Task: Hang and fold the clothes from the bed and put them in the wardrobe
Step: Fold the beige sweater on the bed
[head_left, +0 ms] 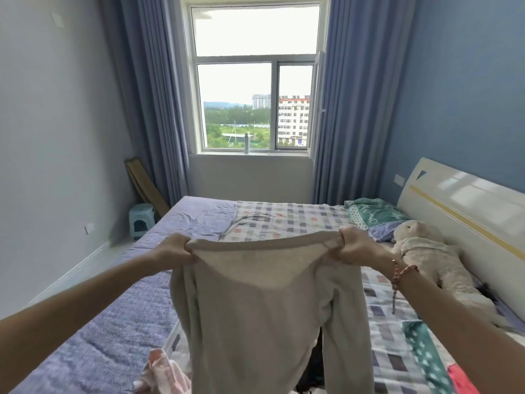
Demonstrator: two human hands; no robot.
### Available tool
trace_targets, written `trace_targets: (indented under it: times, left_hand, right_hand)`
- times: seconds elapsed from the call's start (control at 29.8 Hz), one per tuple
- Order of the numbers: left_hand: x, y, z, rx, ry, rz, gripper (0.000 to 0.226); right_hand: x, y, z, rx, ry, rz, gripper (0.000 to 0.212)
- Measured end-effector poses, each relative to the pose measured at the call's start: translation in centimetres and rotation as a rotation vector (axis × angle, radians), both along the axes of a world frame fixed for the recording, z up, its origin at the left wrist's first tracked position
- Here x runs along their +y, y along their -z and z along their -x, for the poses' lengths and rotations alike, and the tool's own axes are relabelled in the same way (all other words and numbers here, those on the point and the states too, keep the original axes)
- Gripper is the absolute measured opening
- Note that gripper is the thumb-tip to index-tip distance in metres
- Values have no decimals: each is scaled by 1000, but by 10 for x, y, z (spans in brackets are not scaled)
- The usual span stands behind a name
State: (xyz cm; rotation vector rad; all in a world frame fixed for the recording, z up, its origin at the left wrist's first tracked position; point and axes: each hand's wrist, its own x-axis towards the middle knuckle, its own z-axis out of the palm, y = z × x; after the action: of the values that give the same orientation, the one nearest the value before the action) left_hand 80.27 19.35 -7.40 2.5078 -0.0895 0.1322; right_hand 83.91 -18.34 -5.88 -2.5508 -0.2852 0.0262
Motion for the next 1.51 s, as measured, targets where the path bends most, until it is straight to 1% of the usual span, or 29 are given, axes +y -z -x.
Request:
trace_targets:
  times: [0.03,0.07,0.1,0.13,0.2,0.24,0.3,0.4,0.5,0.57,0.64,0.67,0.71,0.74,0.77,0.81,0.87,0.91,0.97,1.07,1.14,1.18,1.21,1.28,1.34,1.41,1.44,1.48,1.51]
  left_hand:
    - [-7,-3,-3,-104,-18,-14,10]
    - [-9,1,-6,-238,-23,5,9]
    - [-15,4,-5,-365,-32,46,11]
    - [-20,4,-3,-467,-68,140,16]
    - [-35,-3,1,-602,-119,302,33]
    - [-42,-5,3,-645,-78,313,34]
    - [-48,-8,8,-597,81,220,32]
    - [-37,1,12,-365,162,92,28]
    - [-16,10,11,-267,23,78,16]
    - [2,14,7,-251,-2,-50,46]
    - [13,13,7,-181,-15,-342,57]
    - [11,13,7,-140,-44,-464,56]
    - [8,11,8,-130,-88,-550,55]
    - [5,10,10,-131,-132,-572,55]
    - [0,8,9,-142,-144,-554,55]
    - [-5,7,8,-135,-136,-452,57]
    - [-16,1,10,-53,-84,-80,55]
    - [-23,-2,12,19,-52,113,47]
    - [-36,-9,18,181,15,375,30]
    - [-41,-17,25,436,191,586,17]
    - [-39,-19,23,567,283,655,19]
    - [-39,-19,21,602,306,667,23]
    - [-40,-20,21,626,322,683,24]
    - [-44,-23,22,659,352,714,25]
    - [-48,-23,24,663,346,692,26]
    - [-50,-20,22,637,266,603,42]
    - [-51,-19,20,626,222,544,54]
    - [-50,-19,19,616,180,509,62]
    - [-49,-20,17,625,159,481,65]
  right_hand:
    - [2,2,1,-115,80,-77,19]
    - [5,4,1,-193,159,-171,26]
    - [8,7,3,-268,233,-258,34]
    - [10,8,5,-353,303,-334,35]
    - [14,11,4,-449,449,-434,19]
    - [15,12,2,-425,498,-477,13]
    - [14,14,-4,-273,544,-584,12]
    - [1,13,-6,-160,465,-644,17]
    - [-9,9,3,-108,230,-541,33]
    - [-12,-1,15,-58,103,-338,61]
    - [-9,-7,25,-72,49,-8,80]
    - [-11,-7,29,-102,46,155,81]
    - [-12,-5,30,-133,56,271,75]
    - [-9,-1,28,-174,77,322,63]
    - [-11,2,29,-229,122,302,48]
    - [-13,4,29,-281,185,237,37]
    - [-19,6,26,-381,321,103,27]
    - [-21,6,25,-434,371,91,24]
    - [-28,6,26,-545,453,152,18]
    - [-34,4,28,-655,558,221,19]
    - [-40,1,30,-637,638,274,23]
    - [-43,0,30,-615,661,266,25]
    - [-47,-2,30,-596,668,194,26]
    - [-53,-5,30,-546,681,-117,22]
    - [-60,-7,26,-396,744,-446,18]
    - [-63,-7,22,-212,751,-734,24]
    - [-66,-4,20,-147,727,-817,28]
    - [-65,-1,18,-93,679,-810,28]
    - [-65,1,18,-68,627,-725,23]
